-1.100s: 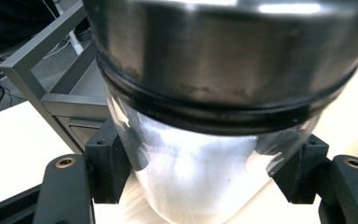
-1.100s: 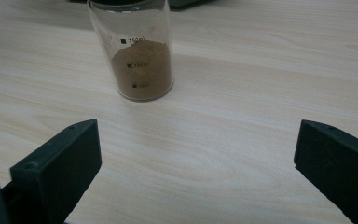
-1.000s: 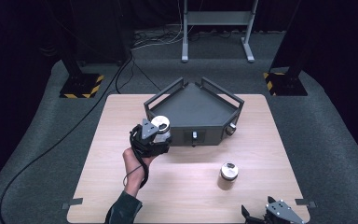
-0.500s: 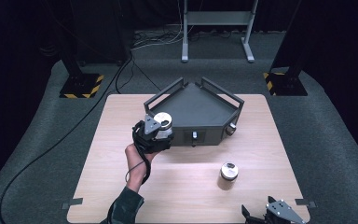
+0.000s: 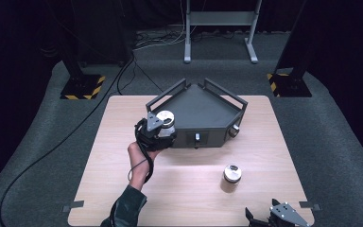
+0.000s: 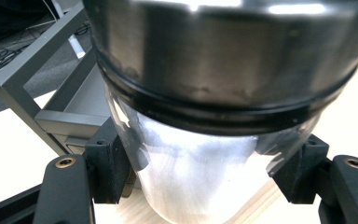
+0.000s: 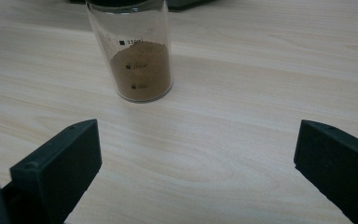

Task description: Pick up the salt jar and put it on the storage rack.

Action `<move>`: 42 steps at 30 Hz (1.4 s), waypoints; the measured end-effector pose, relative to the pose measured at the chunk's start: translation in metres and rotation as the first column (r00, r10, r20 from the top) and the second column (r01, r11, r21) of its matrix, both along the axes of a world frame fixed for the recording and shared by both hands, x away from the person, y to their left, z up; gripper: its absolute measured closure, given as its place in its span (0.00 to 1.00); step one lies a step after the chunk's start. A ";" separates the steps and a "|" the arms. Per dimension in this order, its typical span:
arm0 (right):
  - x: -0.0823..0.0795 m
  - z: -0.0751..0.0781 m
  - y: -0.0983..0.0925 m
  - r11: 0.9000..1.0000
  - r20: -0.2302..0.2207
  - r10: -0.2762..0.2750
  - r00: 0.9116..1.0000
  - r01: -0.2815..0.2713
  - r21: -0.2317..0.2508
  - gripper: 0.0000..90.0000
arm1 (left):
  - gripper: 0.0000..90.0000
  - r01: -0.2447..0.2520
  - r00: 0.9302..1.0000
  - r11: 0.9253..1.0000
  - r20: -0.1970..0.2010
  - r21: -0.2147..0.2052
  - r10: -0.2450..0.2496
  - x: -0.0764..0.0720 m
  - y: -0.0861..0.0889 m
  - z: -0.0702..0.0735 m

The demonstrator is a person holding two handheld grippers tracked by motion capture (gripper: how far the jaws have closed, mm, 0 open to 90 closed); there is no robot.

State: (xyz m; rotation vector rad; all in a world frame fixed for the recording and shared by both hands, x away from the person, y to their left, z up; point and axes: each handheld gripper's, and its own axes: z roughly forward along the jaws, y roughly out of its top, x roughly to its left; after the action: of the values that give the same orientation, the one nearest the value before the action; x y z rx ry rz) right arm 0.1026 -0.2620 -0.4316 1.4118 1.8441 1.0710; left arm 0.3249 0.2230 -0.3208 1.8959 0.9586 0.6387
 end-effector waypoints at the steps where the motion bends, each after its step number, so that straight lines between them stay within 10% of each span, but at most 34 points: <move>1: 0.000 0.000 0.000 1.000 0.001 0.000 1.000 0.000 0.000 0.00 | 0.35 0.000 1.000 1.000 0.000 0.000 0.000 0.001 0.000 0.000; 42: -0.001 -0.001 -0.002 1.000 -0.003 0.001 1.000 -0.001 -0.006 0.00 | 0.35 -0.011 0.999 1.000 -0.030 -0.015 0.011 0.038 -0.014 0.014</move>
State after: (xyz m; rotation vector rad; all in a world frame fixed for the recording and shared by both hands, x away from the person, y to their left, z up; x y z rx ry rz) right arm 0.1021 -0.2636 -0.4327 1.4101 1.8494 1.0637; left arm 0.3628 0.2094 -0.3072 1.8926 0.9911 0.6093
